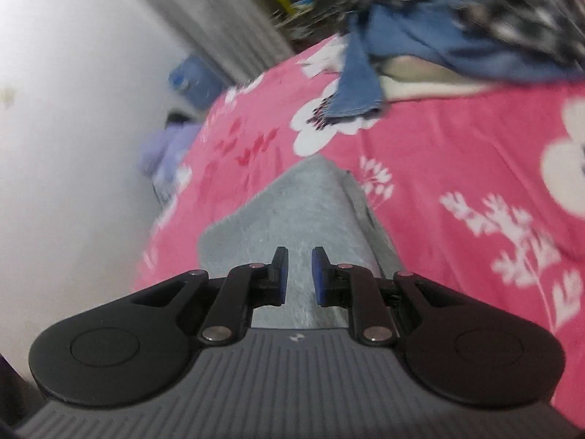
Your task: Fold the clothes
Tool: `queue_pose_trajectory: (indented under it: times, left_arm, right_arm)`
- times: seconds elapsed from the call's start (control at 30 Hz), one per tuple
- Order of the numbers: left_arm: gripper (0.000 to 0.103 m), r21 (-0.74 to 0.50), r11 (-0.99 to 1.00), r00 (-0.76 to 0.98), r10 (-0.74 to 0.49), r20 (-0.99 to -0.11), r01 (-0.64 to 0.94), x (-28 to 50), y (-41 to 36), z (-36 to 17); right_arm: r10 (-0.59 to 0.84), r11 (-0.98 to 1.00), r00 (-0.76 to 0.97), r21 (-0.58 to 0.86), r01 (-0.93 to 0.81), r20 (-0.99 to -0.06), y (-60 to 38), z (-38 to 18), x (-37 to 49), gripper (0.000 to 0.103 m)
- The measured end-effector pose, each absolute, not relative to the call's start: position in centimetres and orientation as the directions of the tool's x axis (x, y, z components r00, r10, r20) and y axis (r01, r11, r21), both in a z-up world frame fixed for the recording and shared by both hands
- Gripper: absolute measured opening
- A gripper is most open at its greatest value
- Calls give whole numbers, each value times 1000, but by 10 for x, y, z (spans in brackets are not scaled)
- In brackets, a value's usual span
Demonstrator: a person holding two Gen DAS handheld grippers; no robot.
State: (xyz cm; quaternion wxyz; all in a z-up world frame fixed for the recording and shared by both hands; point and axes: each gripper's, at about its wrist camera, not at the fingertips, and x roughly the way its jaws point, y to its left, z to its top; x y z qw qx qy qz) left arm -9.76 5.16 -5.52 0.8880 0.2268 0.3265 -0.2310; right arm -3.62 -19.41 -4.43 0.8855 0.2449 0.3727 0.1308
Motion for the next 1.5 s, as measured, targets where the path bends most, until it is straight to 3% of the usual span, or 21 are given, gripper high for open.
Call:
queue_pose_trajectory:
  times: [0.13,0.2,0.3,0.47,0.53,0.63,0.7,0.83,0.93,1.07,1.27,1.4,1.5]
  left_arm:
    - [34,206,831,668,-241,-704,517,-78,38,-78]
    - [28,222,819,648,-222,-728,530,-77,30,-98]
    - [19,267,789,658,-218,-720,553,-86,23,-113]
    - [19,226,790,635,-249,-731,570,-81,29,-113]
    - [19,199,797,626,-265,-733,570,-79,32,-114]
    - [21,118,816,597,-307,-742,566,-72,42,-112]
    - [29,-1,843,552,-352,-756,537,-61,58,-106]
    - [29,-253,874,491,-449,-746,416,-40,99,-97]
    - [29,-295,877,506,-463,-728,379,-42,118,-88]
    - [36,-120,852,531,-421,-736,510,-70,103,-75]
    - [41,210,689,561,-334,-757,693,-110,54,-88]
    - [39,384,623,630,-233,-741,682,-118,36,-107]
    - [33,427,630,665,-197,-720,649,-118,32,-110]
  right_arm:
    - [278,949,590,310,-50,-758,-171,-77,-21,11]
    - [242,961,549,275,-23,-800,-174,-102,-19,10]
    - [256,956,535,293,-17,-805,-184,-108,-23,8]
    - [221,971,555,234,-48,-802,-180,-88,-26,9]
    - [212,972,615,227,-55,-760,-180,-67,-31,10]
    - [256,961,664,258,-98,-703,-175,-49,-29,11]
    - [266,961,666,244,-129,-697,-170,-52,-25,11]
    - [275,961,581,244,-133,-766,-170,-99,-9,11]
    - [300,947,600,309,-91,-741,-181,-86,-13,12]
    - [419,882,641,456,-119,-643,-185,-57,-40,13]
    - [684,641,465,768,-16,-562,-171,-94,-51,14]
    - [740,561,392,823,86,-546,-158,-124,-42,14]
    - [742,570,372,817,88,-557,-149,-128,-37,14]
